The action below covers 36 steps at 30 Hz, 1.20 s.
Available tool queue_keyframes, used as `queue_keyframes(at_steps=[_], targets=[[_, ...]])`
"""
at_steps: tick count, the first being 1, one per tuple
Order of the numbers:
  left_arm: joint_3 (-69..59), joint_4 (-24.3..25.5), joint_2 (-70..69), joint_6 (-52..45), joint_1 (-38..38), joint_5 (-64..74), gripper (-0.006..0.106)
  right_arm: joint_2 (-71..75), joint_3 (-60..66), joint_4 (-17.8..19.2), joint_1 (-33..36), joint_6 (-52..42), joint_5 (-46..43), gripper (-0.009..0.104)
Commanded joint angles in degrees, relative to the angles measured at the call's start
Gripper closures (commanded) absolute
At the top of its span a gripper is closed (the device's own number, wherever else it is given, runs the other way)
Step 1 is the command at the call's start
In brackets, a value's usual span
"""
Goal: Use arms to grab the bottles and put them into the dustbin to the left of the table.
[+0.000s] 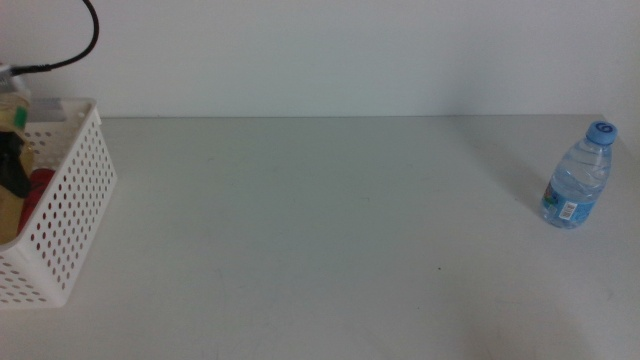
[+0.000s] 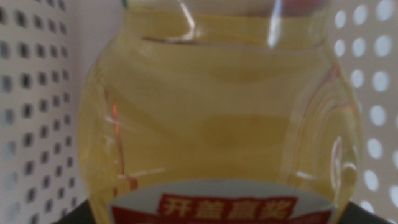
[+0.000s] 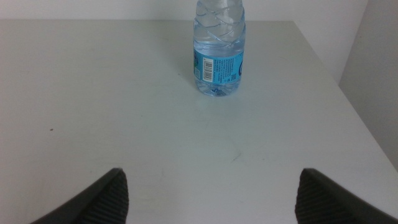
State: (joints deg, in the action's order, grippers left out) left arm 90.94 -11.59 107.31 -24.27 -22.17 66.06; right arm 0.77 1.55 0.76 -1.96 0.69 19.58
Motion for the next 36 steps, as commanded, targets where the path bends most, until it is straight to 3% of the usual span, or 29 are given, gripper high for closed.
queue_keyframes(at_steps=[1, 5, 13, 17, 24, 28, 33, 36], targets=[[1.70, -3.22, -1.94, 0.61, 0.12, -0.40, 0.099, 1.26, -0.46, 0.65, -0.28, -0.30, -4.14, 0.022], [1.70, -4.36, -0.39, -0.50, 0.12, 0.91, 0.080, 1.26, -0.46, 0.65, -0.28, -0.30, -4.14, 0.022], [2.05, -4.78, -0.51, -0.90, 0.12, 3.90, 0.008, 1.26, -0.46, 0.65, -0.28, -0.30, -4.14, 0.022], [5.39, -6.65, -2.95, 1.07, 0.65, 7.15, 0.008, 1.26, -0.46, 0.65, -0.28, -0.30, -4.14, 0.022], [6.86, -11.08, -13.59, -3.36, 6.66, 3.84, 0.018, 1.26, -0.46, 0.65, -0.28, -0.30, -4.14, 0.022], [3.67, -20.97, -19.44, -11.04, 10.94, -1.67, 0.023, 1.26, -0.46, 0.65, -0.28, -0.30, -4.14, 0.022], [-7.85, -37.91, -28.70, -27.19, 17.44, -9.26, 0.026, 1.26, -0.46, 0.65, -0.28, -0.30, -4.14, 0.022], [-14.99, -44.37, -34.05, -32.84, 20.16, -12.22, 0.026, 1.26, -0.46, 0.65, -0.28, -0.30, -4.14, 0.022]])
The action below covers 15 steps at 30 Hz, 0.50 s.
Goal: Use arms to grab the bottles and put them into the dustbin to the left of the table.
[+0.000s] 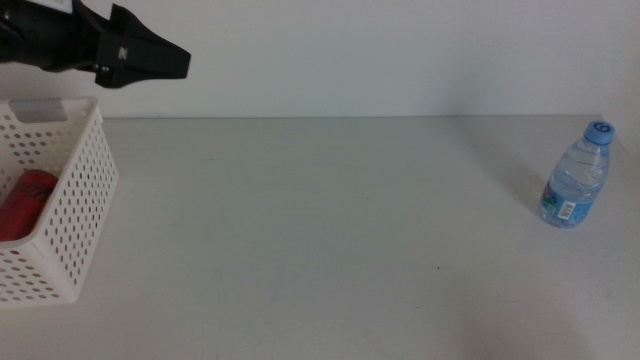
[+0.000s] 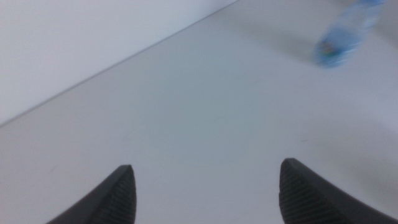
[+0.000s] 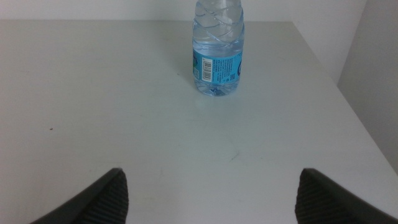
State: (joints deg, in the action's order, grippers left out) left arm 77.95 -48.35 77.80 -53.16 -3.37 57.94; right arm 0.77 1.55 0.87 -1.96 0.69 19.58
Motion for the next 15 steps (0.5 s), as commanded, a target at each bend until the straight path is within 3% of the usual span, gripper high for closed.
queue_keyframes(at_steps=[1, 5, 10, 15], targets=[[-3.90, -8.61, -6.06, -5.56, 2.28, -5.07, 0.026, 1.26, -0.46, 0.54, -0.28, -0.30, -4.14, 0.022], [-12.64, -9.70, -12.29, -10.96, 6.47, -12.09, 0.026, 1.26, -0.46, 0.54, -0.28, -0.30, -4.14, 0.022], [-17.11, -10.86, -16.97, -11.36, 6.88, -10.98, 0.026, 1.26, -0.46, 0.54, -0.28, -0.30, -4.14, 0.022], [-25.62, -6.29, -25.81, -7.14, 8.96, -14.63, 0.026, 1.26, -0.46, 0.54, -0.28, -0.30, -4.14, 0.022]])
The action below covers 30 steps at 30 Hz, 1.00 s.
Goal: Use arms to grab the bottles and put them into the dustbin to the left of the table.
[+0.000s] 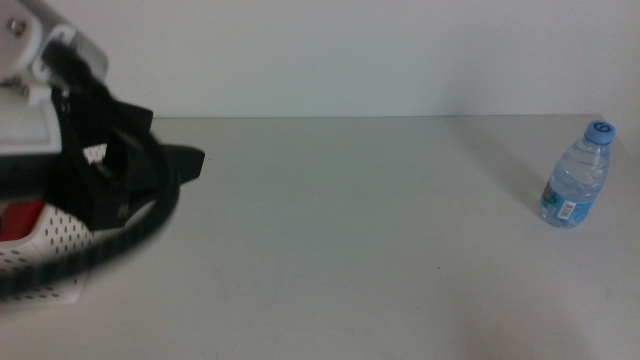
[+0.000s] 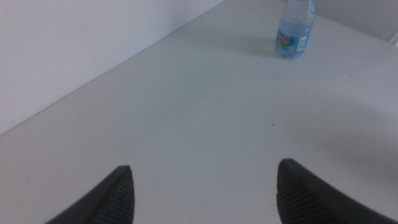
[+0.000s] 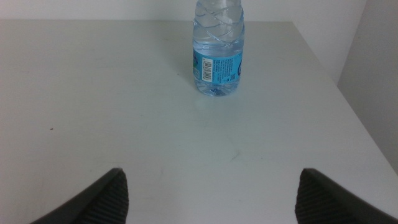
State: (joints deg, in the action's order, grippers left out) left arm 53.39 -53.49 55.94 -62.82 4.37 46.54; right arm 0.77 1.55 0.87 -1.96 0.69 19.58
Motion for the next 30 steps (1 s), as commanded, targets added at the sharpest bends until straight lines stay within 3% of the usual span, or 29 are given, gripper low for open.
queue_keyframes(at_steps=[1, 13, 19, 26, 30], targets=[[-3.24, 0.05, -6.15, 4.36, 2.45, -5.17, 0.026, 1.26, -0.46, 0.54, -0.28, -0.30, -4.14, 0.022], [-20.01, 24.01, -22.49, 29.39, 20.20, -29.66, 0.026, 1.26, -0.46, 0.54, -0.28, -0.30, -4.14, 0.022], [-21.31, 28.97, -22.86, 36.35, 20.94, -30.46, 0.026, 1.26, -0.46, 0.54, -0.28, -0.30, -4.14, 0.022], [-21.31, 27.96, -22.86, 35.45, 20.94, -31.13, 0.026, 1.26, -0.46, 0.54, -0.28, -0.30, -4.14, 0.022], [-21.31, 40.05, -22.92, 47.02, 22.40, -30.61, 0.026, 1.26, -0.46, 0.54, -0.28, -0.30, -4.14, 0.022]])
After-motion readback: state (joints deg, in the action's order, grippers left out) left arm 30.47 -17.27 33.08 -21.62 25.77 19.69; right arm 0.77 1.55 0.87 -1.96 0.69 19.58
